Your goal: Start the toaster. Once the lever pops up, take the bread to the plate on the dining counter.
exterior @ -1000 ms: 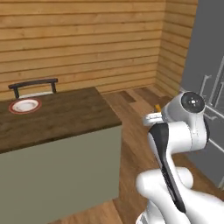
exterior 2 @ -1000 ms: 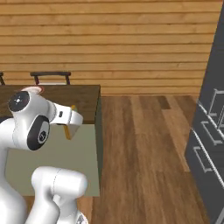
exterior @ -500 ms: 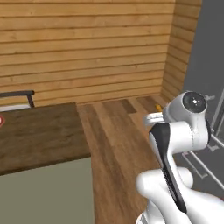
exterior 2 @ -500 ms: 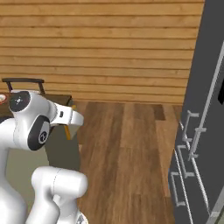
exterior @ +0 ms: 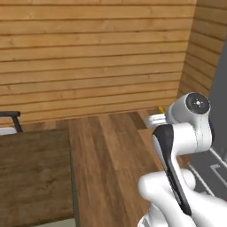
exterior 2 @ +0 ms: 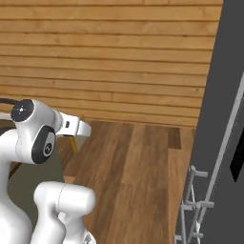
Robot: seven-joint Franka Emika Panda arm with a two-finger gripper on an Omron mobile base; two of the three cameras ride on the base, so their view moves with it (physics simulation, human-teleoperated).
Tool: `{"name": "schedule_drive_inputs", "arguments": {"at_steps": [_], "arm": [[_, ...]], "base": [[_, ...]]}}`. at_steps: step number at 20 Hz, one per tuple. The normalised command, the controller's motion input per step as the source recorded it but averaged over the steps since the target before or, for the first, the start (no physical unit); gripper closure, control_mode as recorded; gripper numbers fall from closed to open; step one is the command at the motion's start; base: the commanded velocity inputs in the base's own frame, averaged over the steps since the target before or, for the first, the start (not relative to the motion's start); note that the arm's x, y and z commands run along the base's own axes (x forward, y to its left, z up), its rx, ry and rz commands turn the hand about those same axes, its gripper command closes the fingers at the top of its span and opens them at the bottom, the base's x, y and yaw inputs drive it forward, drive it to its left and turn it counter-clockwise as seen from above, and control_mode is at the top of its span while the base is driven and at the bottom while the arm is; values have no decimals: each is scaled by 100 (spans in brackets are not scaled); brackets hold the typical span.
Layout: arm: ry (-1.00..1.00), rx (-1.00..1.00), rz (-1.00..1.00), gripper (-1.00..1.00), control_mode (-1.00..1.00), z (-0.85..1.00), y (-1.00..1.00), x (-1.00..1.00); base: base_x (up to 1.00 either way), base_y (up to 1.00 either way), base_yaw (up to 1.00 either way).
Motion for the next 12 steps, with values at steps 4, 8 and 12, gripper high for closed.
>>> {"name": "schedule_drive_inputs", "arguments": {"at_steps": [4,8,12], "arm": [[0,0,0,100,100,0,0,0],[0,0,0,100,100,0,0,0],[0,0,0,100,100,0,0,0]], "base": [[100,15,-4],[100,3,-7],[100,1,-2]]}}
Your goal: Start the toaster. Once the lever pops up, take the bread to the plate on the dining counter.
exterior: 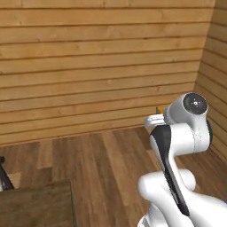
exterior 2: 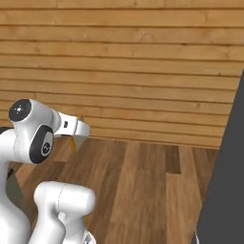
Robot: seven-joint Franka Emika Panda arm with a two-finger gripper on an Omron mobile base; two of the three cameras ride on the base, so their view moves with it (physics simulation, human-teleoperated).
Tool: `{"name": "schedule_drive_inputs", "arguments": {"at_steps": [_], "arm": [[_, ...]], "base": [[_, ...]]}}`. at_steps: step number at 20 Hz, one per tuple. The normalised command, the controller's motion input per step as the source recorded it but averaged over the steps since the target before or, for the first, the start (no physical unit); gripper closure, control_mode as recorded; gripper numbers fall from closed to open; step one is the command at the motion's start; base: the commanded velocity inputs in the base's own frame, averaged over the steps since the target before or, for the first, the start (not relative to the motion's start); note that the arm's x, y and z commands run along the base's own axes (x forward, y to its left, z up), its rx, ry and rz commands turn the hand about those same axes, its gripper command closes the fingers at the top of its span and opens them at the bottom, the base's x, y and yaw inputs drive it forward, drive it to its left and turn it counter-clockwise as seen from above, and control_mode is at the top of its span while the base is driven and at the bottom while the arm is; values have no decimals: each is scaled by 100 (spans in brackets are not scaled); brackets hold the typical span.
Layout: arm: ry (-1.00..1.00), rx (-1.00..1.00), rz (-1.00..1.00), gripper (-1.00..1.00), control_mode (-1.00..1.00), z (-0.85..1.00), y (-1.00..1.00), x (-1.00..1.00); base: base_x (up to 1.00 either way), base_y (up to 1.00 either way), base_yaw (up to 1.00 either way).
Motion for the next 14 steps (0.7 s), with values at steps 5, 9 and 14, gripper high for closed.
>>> {"name": "schedule_drive_inputs", "arguments": {"at_steps": [5,9,14], "arm": [[0,0,0,100,100,0,0,0],[0,0,0,100,100,0,0,0],[0,0,0,100,100,0,0,0]], "base": [[100,24,4],[100,34,27],[100,12,47]]}}
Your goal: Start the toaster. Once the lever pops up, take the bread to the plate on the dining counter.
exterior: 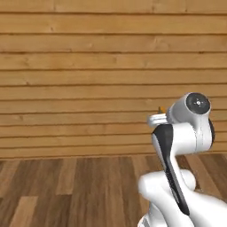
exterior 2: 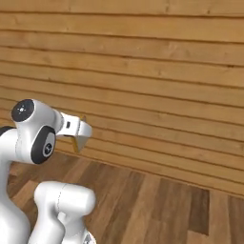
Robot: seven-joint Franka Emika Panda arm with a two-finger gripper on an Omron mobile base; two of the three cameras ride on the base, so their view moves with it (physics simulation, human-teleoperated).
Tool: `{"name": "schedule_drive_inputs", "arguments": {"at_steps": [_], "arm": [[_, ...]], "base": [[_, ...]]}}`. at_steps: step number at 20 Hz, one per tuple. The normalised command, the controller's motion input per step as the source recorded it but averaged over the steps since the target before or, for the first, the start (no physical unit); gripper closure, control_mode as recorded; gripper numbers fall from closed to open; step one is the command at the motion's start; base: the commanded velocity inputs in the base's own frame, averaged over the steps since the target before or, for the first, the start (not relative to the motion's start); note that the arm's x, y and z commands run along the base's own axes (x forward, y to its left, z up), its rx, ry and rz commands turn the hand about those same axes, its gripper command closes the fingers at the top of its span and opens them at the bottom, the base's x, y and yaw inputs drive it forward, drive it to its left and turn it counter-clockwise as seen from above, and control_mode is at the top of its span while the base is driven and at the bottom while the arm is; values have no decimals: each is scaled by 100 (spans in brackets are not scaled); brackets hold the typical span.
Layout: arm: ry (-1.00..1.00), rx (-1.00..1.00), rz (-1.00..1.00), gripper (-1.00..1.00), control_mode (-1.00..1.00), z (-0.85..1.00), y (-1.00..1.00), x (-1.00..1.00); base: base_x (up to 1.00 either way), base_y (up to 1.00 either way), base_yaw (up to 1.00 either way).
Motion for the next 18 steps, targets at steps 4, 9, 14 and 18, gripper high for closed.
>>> {"name": "schedule_drive_inputs", "arguments": {"at_steps": [4,9,14,18], "arm": [[0,0,0,100,100,0,0,0],[0,0,0,100,100,0,0,0],[0,0,0,100,100,0,0,0],[0,0,0,100,100,0,0,0]], "base": [[100,0,65],[100,-8,79],[99,-17,88],[88,-16,92]]}}
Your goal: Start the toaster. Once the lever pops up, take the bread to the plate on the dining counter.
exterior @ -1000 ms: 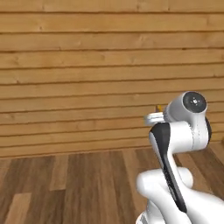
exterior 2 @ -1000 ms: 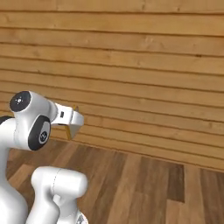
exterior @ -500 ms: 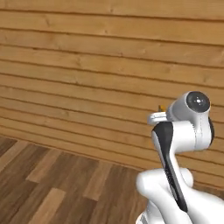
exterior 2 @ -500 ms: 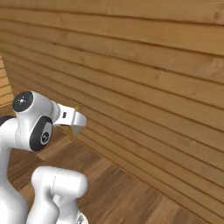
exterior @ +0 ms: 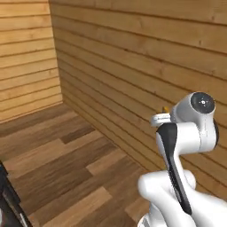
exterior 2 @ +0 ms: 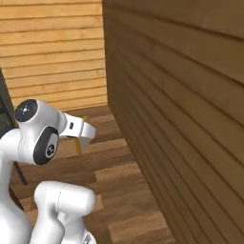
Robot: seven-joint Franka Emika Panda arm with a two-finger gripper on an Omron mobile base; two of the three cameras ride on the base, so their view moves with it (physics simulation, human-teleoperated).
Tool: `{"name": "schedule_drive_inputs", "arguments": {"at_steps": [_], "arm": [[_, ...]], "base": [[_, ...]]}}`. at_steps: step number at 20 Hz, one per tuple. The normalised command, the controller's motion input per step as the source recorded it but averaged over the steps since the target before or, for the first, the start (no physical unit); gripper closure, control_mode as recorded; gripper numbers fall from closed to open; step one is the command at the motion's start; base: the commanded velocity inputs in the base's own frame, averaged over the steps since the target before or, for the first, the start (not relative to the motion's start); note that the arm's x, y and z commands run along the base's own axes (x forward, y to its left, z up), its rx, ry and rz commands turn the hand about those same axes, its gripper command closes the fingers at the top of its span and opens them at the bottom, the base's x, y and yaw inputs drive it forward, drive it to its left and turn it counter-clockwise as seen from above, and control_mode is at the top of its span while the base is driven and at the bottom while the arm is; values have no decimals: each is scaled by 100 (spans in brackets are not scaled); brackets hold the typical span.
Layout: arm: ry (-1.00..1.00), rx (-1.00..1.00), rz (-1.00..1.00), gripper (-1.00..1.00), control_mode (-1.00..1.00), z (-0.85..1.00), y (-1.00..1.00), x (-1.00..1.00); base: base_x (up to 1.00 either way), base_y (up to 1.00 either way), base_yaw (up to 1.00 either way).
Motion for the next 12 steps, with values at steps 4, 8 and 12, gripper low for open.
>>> {"name": "schedule_drive_inputs", "arguments": {"at_steps": [4,8,12], "arm": [[0,0,0,100,100,0,0,0],[0,0,0,100,100,0,0,0],[0,0,0,100,100,0,0,0]], "base": [[78,-15,93],[88,-22,90],[96,-30,85]]}}
